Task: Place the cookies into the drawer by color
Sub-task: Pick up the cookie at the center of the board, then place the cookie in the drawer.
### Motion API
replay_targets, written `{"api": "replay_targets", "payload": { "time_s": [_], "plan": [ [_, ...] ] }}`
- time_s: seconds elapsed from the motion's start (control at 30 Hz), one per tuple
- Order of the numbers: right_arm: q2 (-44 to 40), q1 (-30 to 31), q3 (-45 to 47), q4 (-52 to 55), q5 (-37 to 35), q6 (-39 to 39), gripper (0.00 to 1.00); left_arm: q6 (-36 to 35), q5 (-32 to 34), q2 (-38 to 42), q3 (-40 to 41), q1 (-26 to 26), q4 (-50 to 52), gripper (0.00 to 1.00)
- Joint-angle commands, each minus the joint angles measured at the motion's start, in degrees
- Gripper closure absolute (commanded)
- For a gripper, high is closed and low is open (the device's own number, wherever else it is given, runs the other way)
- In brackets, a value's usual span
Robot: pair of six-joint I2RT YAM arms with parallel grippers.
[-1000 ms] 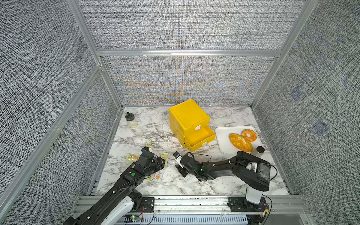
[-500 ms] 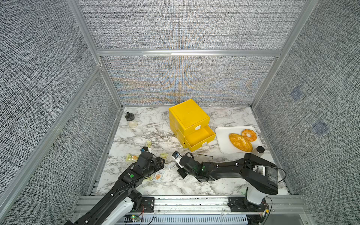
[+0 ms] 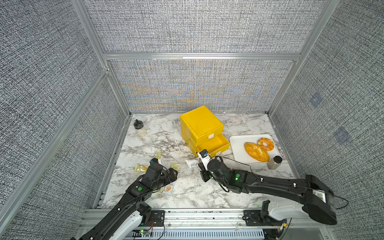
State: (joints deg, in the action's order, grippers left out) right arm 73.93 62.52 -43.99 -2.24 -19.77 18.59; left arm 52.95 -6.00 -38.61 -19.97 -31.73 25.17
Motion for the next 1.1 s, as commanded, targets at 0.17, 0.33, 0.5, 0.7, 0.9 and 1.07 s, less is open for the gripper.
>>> {"api": "replay_targets", "payload": {
  "time_s": [0.17, 0.33, 0.5, 0.7, 0.9, 1.07],
  "plan": [
    [-9.28, -12.13, -0.02, 7.86, -1.82, 1.03, 1.0, -0.9, -0.94, -2.43, -0.51, -0.31, 0.66, 0.01],
    [-10.82, -20.97, -0.75, 9.65, 0.77, -0.08, 1.0, -1.0, -0.46, -2.87, -0.56, -0.62, 1.1, 0.01],
    [-8.08, -27.17, -1.51, 8.93, 6.24, -2.22, 1.0, -1.26, -0.32, -3.86, -0.82, -1.06, 1.1, 0.01],
    [-2.85, -28.99, -4.95, 8.3, 9.37, -3.77, 1.0, -1.53, -0.15, -5.57, -1.27, -1.65, 0.94, 0.01],
    [-0.5, -29.07, -6.75, 9.95, 10.1, -3.74, 0.64, -1.71, 0.02, -7.17, -1.74, -2.37, 0.85, 0.01],
    [-3.57, -29.12, -6.27, 11.36, 10.32, -3.29, 0.53, -1.62, 0.57, -8.14, -2.0, -3.07, 0.89, 0.01]
  ]
}}
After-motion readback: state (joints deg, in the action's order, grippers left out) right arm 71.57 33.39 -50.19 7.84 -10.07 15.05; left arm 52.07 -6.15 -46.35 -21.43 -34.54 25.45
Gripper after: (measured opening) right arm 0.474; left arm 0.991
